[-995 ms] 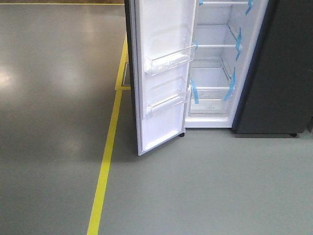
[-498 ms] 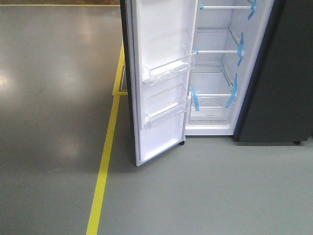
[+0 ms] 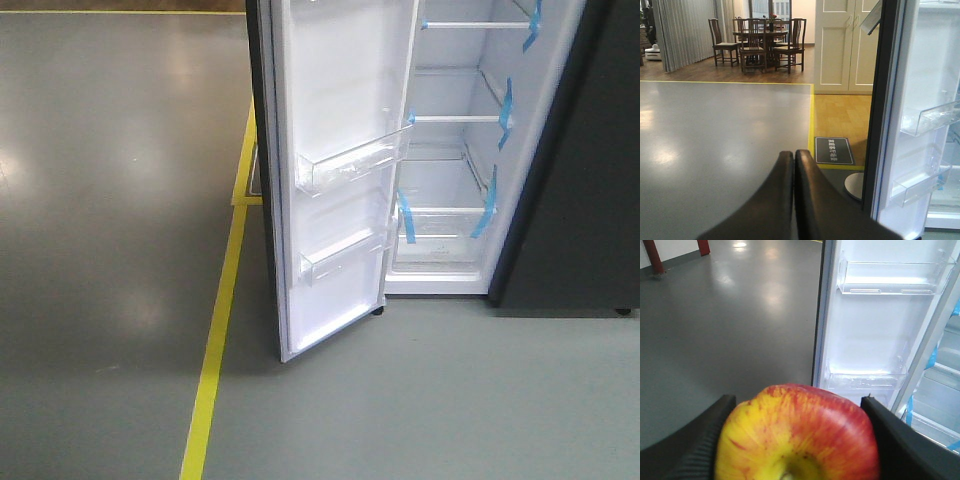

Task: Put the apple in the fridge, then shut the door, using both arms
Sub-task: 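Approach the open refrigerator door bins with the apple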

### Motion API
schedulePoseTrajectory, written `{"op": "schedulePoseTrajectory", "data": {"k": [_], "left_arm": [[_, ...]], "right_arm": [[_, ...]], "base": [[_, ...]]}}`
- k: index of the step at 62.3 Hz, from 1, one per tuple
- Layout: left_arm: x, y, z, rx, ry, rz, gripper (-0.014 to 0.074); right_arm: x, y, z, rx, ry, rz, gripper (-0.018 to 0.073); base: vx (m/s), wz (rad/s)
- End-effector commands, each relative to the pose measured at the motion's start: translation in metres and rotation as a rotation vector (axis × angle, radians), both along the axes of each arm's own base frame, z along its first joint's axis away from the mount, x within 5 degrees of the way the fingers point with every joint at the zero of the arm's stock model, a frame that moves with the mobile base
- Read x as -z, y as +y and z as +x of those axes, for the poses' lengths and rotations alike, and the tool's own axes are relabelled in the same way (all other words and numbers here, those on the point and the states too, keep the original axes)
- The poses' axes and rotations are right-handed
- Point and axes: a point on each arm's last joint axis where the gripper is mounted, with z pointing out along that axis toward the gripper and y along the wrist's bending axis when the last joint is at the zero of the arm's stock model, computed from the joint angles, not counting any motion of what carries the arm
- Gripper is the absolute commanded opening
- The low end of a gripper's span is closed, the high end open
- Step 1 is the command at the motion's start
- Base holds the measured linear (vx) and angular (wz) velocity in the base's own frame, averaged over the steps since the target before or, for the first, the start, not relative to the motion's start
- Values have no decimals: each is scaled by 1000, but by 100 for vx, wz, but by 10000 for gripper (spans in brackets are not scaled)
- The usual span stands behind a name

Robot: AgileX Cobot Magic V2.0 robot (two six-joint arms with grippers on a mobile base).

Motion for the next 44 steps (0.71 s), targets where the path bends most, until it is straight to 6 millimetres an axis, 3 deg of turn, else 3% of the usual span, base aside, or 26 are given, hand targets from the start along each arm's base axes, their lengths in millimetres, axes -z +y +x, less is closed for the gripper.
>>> {"op": "schedulePoseTrajectory", "data": {"k": [1,44], "left_arm": [[2,-1,0,10,-67,-5,-6],[2,-1,0,10,-67,-5,-6]], "right_arm": [[-12,5,-13,-25,-62,18,55],[-12,5,-13,-25,-62,18,55]], "base": [[16,1],[15,0]]}}
